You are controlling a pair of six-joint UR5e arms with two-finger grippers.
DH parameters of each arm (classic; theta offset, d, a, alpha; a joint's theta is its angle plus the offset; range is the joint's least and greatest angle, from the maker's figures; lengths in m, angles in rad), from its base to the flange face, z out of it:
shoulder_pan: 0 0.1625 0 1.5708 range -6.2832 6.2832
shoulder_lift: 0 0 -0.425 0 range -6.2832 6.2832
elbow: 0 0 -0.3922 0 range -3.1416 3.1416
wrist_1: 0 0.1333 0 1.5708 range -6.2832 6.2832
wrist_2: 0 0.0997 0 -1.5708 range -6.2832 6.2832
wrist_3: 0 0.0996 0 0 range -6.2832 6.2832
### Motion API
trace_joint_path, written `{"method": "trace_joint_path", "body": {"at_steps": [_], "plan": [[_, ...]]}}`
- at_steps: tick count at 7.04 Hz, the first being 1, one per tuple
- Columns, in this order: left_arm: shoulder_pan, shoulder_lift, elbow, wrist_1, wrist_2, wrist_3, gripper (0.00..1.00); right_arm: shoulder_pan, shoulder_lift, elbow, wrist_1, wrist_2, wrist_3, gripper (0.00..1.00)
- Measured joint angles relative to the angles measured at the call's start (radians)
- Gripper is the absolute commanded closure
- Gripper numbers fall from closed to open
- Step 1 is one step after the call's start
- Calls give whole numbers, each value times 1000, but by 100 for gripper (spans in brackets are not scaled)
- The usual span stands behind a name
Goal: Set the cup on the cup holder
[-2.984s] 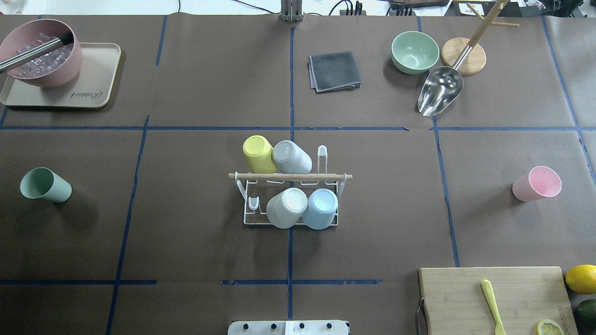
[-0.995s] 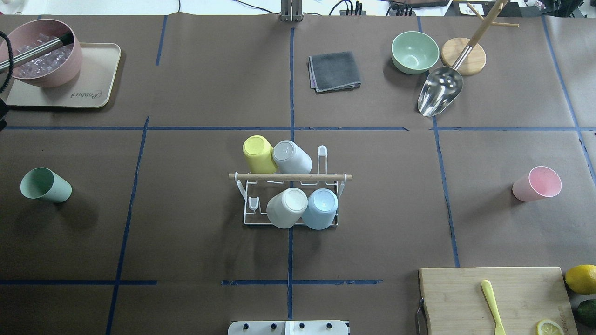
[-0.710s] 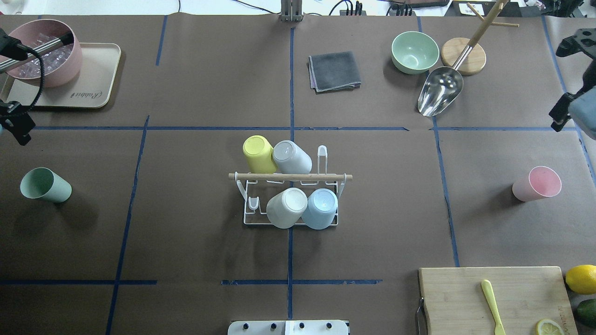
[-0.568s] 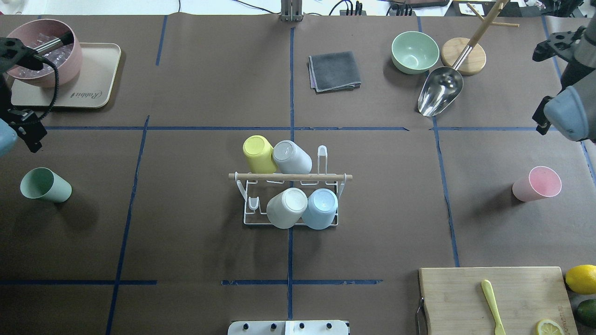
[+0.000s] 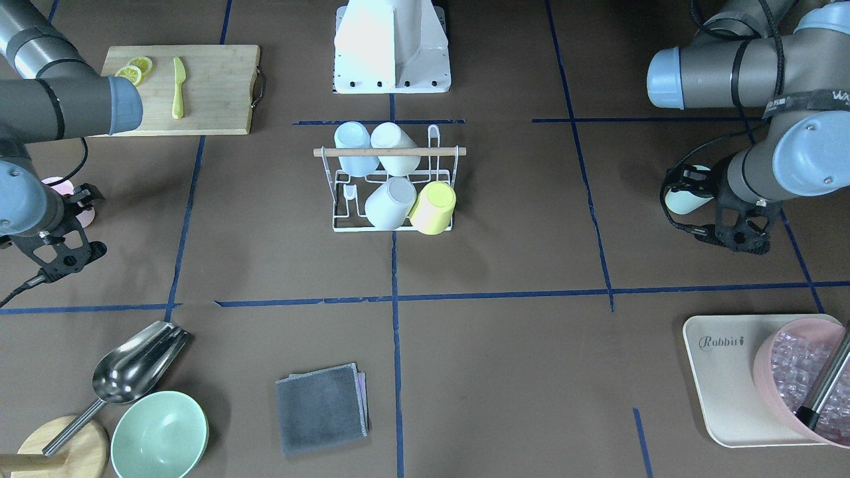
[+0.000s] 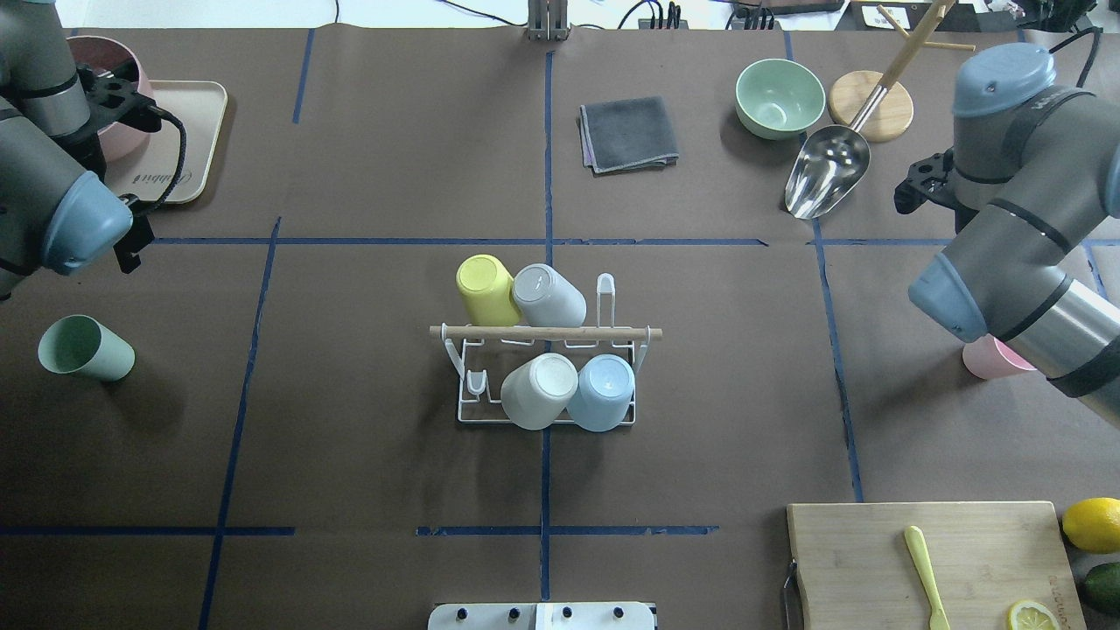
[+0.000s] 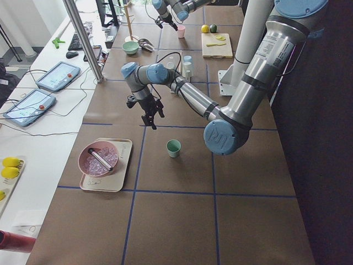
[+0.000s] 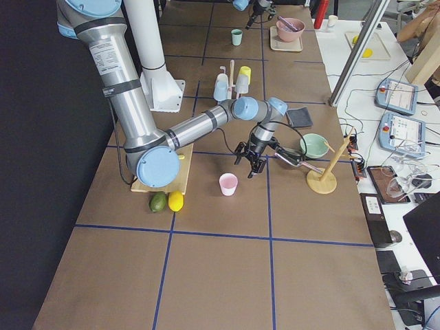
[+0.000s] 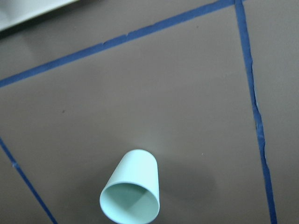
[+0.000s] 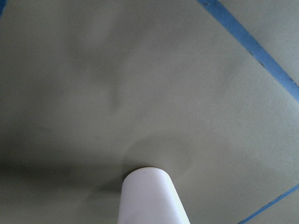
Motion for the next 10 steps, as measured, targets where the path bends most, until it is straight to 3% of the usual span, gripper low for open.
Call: {"method": "trace_joint_path", "body": {"at_steps": [3, 6, 10], "plan": [[9, -2, 101, -2, -85, 33, 0, -90, 15, -5, -41, -126, -90, 0], [25, -14, 190, -4, -105, 36, 0, -126, 20, -12, -67, -200, -203, 0], [42, -63, 328, -7, -105, 36, 0, -149, 72, -113, -105, -222, -225, 0]]}}
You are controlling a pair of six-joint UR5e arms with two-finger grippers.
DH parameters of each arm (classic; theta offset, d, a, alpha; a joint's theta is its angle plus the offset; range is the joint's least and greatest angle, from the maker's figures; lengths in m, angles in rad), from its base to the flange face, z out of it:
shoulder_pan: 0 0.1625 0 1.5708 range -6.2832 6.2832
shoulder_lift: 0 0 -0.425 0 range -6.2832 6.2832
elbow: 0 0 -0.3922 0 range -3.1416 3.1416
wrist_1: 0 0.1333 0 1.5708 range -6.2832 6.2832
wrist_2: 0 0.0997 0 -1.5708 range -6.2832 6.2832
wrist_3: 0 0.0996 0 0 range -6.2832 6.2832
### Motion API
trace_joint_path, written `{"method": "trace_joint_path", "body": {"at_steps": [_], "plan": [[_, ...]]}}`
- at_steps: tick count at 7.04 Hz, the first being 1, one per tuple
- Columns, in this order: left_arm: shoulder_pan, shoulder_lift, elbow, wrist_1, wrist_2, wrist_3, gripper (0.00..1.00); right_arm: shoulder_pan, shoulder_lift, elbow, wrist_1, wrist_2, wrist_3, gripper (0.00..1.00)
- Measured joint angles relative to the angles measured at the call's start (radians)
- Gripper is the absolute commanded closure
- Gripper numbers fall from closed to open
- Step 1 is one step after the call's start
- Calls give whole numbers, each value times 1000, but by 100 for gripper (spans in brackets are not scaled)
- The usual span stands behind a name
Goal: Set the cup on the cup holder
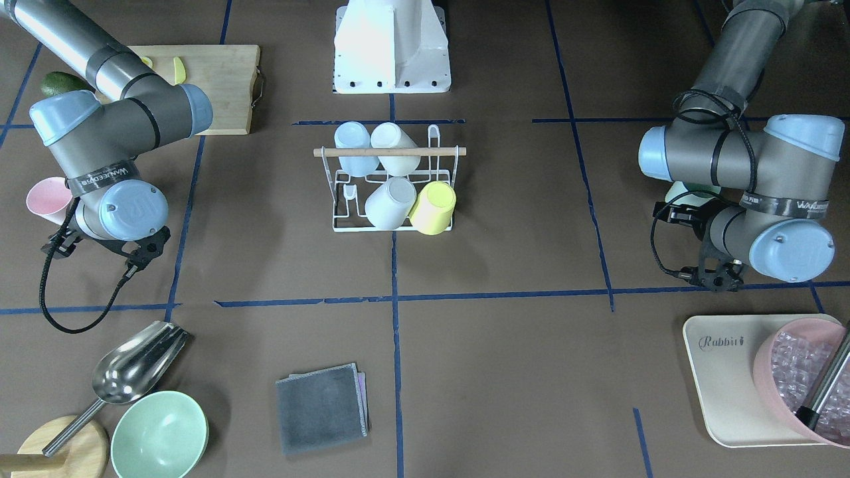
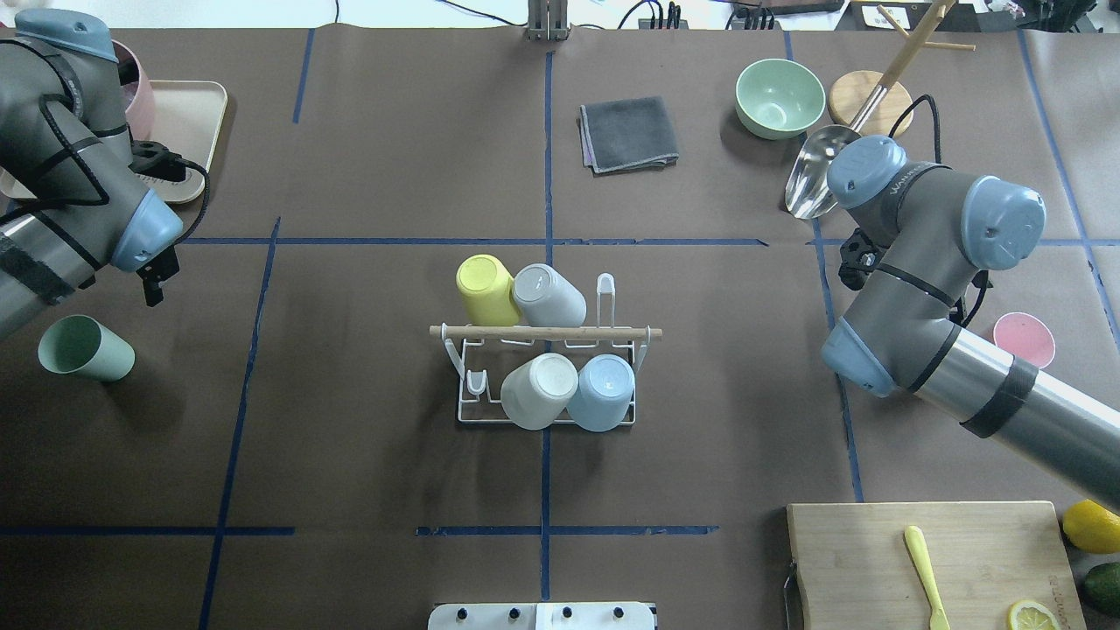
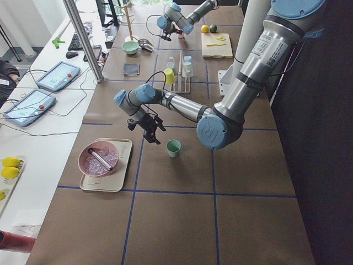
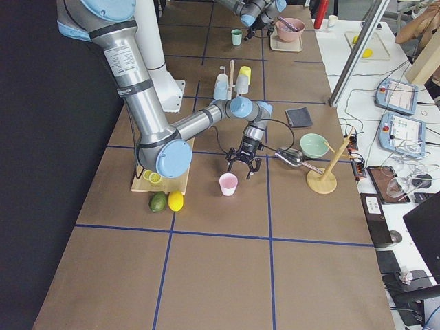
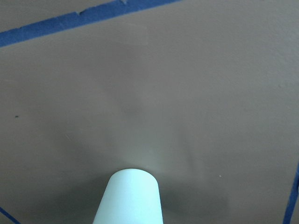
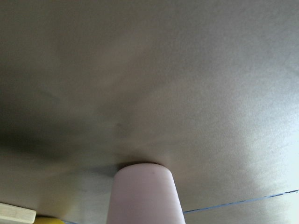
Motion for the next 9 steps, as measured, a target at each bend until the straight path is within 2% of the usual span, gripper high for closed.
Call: {"method": "trace_joint_path", "body": {"at_steps": [3, 6, 9], "plan": [[31, 1, 32, -1, 1, 42, 0, -1, 4, -44, -36, 1, 11, 0], [51, 10, 96, 0, 0, 170, 0, -2, 25, -117, -34, 3, 19, 0], [52, 18, 130, 3, 2, 195, 0, 0, 39, -166, -41, 11, 21, 0]]}}
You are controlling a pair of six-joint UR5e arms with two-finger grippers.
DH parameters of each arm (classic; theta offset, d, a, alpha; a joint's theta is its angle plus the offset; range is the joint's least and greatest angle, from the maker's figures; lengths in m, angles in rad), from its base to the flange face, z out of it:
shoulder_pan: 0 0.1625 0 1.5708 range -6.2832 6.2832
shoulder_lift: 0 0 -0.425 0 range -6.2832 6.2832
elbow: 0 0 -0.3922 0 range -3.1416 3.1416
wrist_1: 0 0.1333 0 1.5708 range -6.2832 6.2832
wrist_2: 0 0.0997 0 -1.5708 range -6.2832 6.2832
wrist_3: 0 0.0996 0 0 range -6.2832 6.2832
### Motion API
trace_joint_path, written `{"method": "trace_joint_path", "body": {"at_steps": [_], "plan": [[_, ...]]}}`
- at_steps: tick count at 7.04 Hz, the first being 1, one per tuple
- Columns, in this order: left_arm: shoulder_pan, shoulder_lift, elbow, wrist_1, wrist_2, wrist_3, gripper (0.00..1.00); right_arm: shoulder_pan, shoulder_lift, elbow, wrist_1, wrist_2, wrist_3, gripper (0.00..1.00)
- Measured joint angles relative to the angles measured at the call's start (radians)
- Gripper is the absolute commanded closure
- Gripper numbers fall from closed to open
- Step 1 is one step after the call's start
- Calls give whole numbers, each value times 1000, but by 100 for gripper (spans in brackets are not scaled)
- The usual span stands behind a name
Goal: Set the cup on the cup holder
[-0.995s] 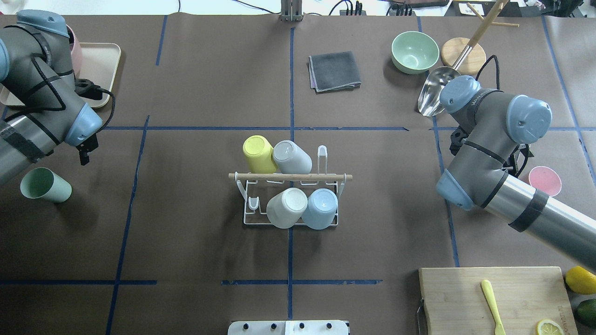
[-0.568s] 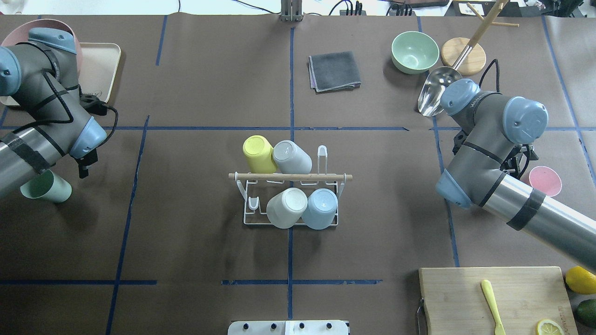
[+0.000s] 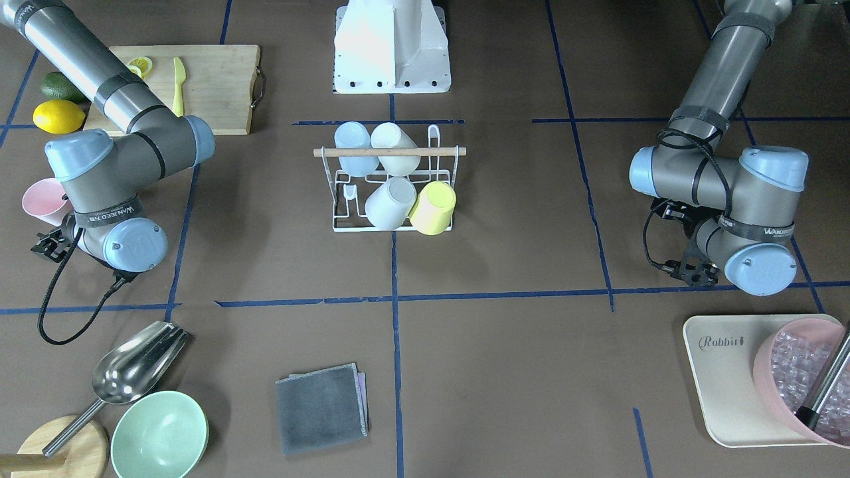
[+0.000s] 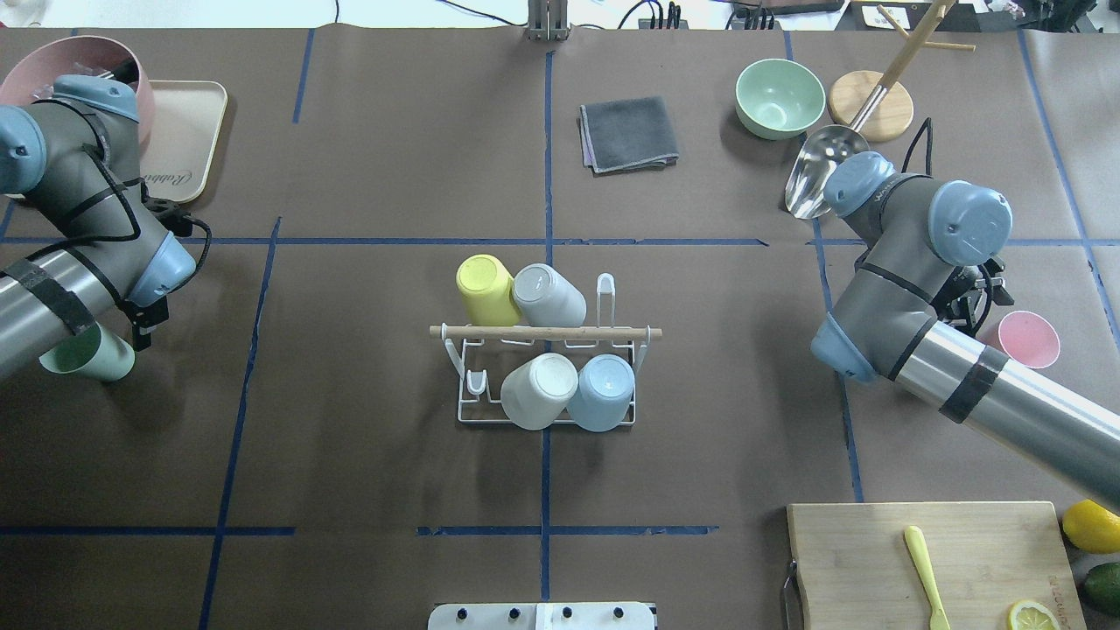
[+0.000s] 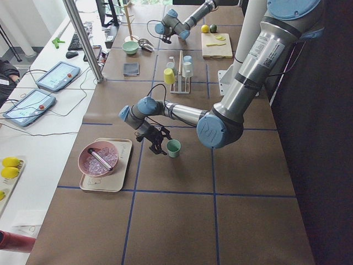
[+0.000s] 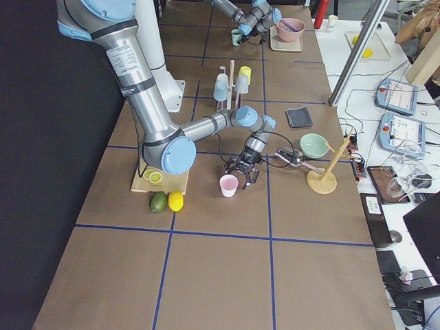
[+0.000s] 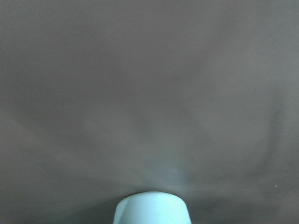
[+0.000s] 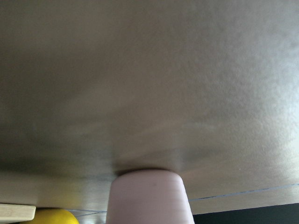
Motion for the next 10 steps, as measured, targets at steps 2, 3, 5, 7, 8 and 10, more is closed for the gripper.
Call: {"method": "trace_joint_path", "body": {"at_steps": [2, 3, 5, 7, 8, 10], "plan": [[-1, 3, 24, 6, 6, 0, 0, 3, 0, -11, -22, 2, -1, 0], [-3, 4, 42, 15, 7, 1, 0, 6, -2, -13, -32, 9, -1, 0], [-4, 4, 54, 60, 7, 2, 0, 10, -10, -16, -42, 24, -1, 0], [-6, 3, 50, 98, 7, 3, 0, 11, -17, -23, -41, 27, -1, 0], [-6, 3, 49, 107, 6, 8, 0, 11, -18, -30, -39, 27, -2, 0], [-7, 5, 49, 113, 0, 49, 0, 11, -18, -38, -40, 27, -3, 0]]}}
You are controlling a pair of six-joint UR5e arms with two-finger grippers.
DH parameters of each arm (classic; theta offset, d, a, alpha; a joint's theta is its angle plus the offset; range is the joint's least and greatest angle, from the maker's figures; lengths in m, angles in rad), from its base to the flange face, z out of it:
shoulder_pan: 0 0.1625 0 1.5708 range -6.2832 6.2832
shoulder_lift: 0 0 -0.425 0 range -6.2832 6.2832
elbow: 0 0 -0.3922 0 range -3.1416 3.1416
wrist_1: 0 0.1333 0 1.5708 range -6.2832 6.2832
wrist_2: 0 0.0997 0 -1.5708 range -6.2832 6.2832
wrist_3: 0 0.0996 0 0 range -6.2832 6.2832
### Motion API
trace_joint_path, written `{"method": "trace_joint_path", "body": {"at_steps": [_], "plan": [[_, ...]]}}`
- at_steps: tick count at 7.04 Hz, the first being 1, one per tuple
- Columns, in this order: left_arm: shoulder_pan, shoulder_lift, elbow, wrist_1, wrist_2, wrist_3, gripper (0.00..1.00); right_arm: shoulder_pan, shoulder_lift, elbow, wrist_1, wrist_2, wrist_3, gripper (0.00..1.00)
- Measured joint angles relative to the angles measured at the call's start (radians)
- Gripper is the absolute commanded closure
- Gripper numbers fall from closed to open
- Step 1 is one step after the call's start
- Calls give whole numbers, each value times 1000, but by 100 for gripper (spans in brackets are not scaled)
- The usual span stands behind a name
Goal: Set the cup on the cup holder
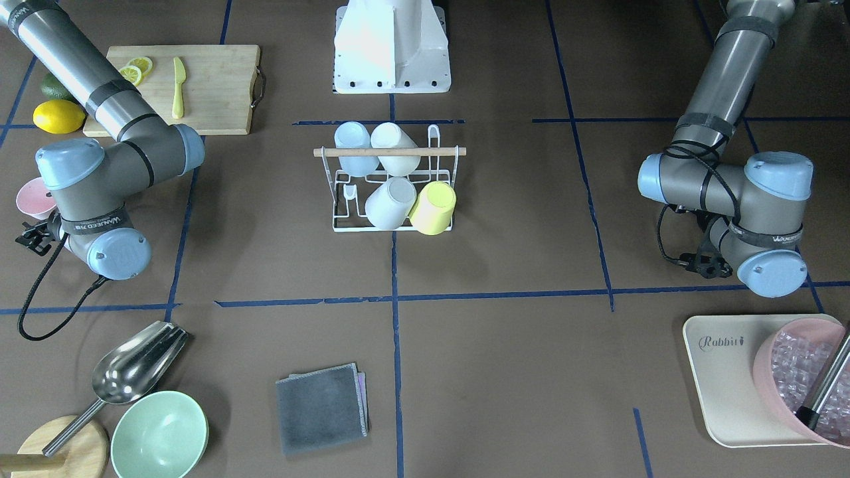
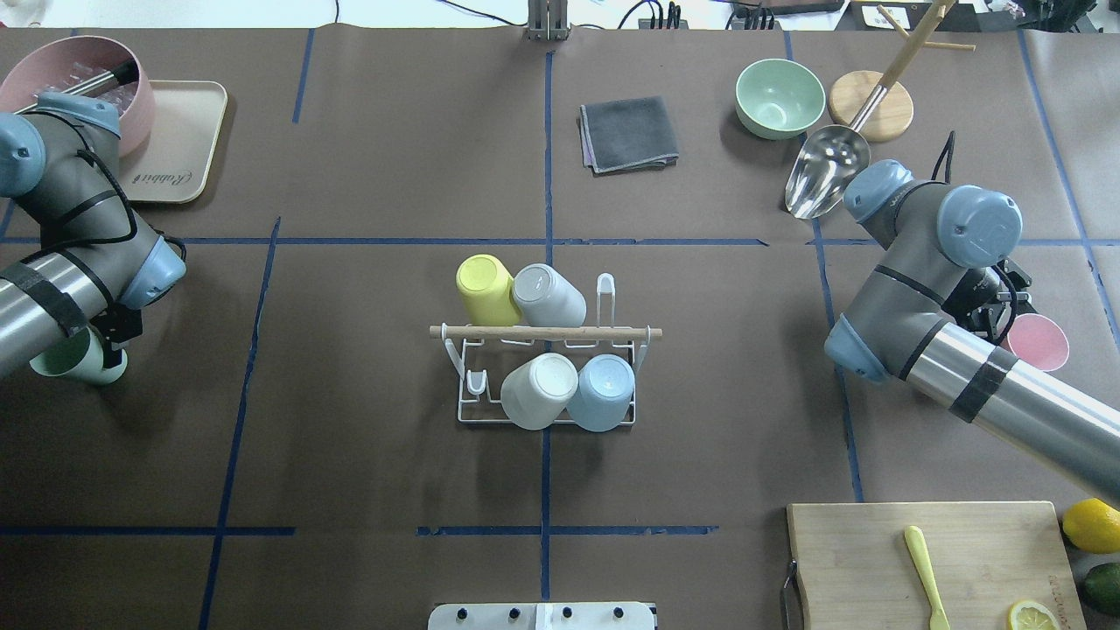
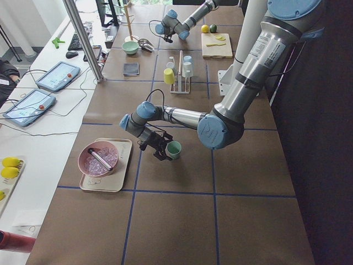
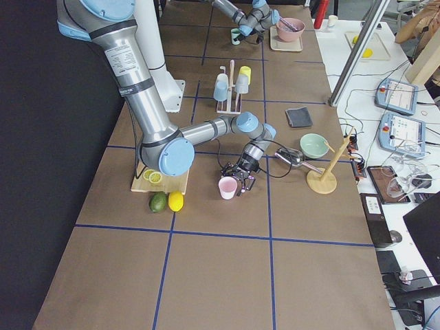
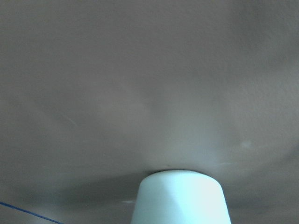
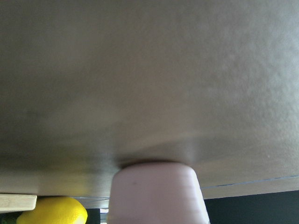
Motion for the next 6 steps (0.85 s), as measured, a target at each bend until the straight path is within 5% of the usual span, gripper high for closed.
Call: {"method": "trace_joint_path", "body": {"at_steps": [2, 3, 5, 6], "plan": [[0, 7, -8, 14, -5, 18, 0, 0, -1, -2, -2, 1, -1, 0], [0, 10, -14, 20, -7, 21, 12, 0, -2, -2, -2, 2, -2, 0], [0, 13, -20, 28, -8, 24, 93, -2, -3, -5, -2, 3, -4, 0], [-2, 14, -29, 38, -8, 23, 96, -4, -4, -8, -2, 4, -5, 0]]}}
